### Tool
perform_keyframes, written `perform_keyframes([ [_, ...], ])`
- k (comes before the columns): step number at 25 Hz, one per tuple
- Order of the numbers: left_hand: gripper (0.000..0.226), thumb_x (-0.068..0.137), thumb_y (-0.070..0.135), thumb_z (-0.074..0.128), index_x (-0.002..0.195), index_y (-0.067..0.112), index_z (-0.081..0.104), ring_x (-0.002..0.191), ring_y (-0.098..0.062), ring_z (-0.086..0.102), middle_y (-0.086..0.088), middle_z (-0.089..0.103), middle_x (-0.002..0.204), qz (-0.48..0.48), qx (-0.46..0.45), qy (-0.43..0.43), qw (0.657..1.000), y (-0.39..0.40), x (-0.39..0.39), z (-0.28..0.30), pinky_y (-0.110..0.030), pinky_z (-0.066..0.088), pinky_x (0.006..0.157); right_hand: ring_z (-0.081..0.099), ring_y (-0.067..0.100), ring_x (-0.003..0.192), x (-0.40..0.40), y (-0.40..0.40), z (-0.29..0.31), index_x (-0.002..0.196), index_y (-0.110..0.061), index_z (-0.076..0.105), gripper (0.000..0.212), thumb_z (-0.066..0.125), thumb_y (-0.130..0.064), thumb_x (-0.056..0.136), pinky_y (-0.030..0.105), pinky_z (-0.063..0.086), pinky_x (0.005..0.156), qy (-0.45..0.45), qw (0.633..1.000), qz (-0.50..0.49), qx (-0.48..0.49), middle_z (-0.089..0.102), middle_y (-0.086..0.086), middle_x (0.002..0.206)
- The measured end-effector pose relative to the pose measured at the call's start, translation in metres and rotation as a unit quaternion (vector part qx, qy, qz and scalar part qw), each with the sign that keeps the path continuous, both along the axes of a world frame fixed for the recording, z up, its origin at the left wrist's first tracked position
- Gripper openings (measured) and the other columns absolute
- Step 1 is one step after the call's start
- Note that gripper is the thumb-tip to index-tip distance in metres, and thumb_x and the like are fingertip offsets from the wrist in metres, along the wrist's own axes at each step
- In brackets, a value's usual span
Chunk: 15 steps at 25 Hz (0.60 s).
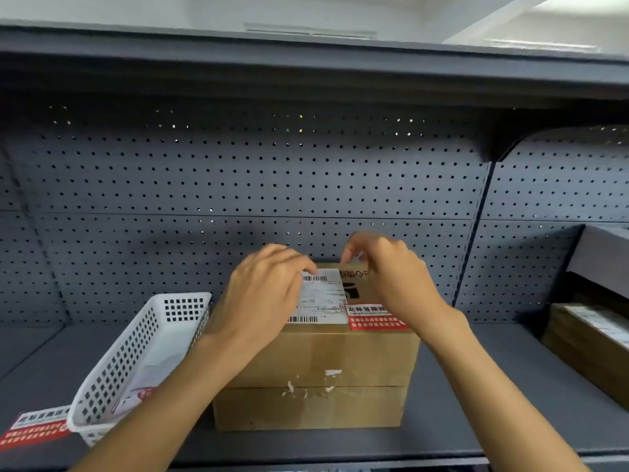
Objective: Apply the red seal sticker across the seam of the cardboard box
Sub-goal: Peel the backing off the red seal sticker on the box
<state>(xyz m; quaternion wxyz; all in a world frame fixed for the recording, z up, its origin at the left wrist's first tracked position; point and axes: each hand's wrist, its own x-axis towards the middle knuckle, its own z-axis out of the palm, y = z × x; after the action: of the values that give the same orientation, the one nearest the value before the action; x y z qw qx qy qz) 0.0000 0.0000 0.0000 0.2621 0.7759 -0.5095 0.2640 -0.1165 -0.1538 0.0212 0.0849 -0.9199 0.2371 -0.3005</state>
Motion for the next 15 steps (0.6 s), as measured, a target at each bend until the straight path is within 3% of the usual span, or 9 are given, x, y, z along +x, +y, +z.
perform_keyframes([
  [3,0.031,0.094,0.015,0.045,0.105,0.027,0.072,0.107,-0.012,0.064,0.010,0.075,0.109,-0.034,0.029,0.027,0.999,-0.018,0.000,-0.009,-0.036,0.054,0.084,0.060,0.017,0.082,-0.003,-0.021,-0.006,0.092,-0.031,0.067,0.059,0.033,0.013,0.075,0.033,0.046,0.065,0.093,0.995,0.012,0.028,0.058,-0.019,0.078],
  [7,0.031,0.095,0.015,0.047,0.112,0.030,0.069,0.107,-0.015,0.068,0.010,0.074,0.118,-0.041,0.073,0.056,0.995,-0.041,-0.002,-0.024,-0.038,0.057,0.083,0.060,0.011,0.085,-0.002,-0.031,-0.019,0.085,-0.031,0.070,0.049,0.037,0.006,0.084,0.036,0.054,0.075,0.148,0.986,0.027,0.074,0.067,-0.010,0.092],
  [11,0.033,0.096,0.016,0.045,0.117,0.031,0.066,0.110,-0.013,0.065,0.013,0.070,0.123,-0.040,0.081,0.054,0.994,-0.043,-0.001,-0.028,-0.035,0.053,0.081,0.054,0.000,0.077,0.005,-0.038,-0.021,0.073,-0.034,0.065,0.046,0.040,0.004,0.085,0.038,0.055,0.082,0.180,0.979,0.026,0.088,0.063,-0.015,0.082],
  [15,0.035,0.096,0.015,0.043,0.119,0.031,0.064,0.114,-0.009,0.061,0.015,0.067,0.125,-0.046,0.085,0.064,0.993,-0.041,-0.002,-0.032,-0.032,0.053,0.081,0.064,0.008,0.084,0.012,-0.039,-0.016,0.068,-0.034,0.062,0.048,0.037,0.005,0.081,0.040,0.056,0.084,0.214,0.972,0.032,0.095,0.068,-0.011,0.083],
])
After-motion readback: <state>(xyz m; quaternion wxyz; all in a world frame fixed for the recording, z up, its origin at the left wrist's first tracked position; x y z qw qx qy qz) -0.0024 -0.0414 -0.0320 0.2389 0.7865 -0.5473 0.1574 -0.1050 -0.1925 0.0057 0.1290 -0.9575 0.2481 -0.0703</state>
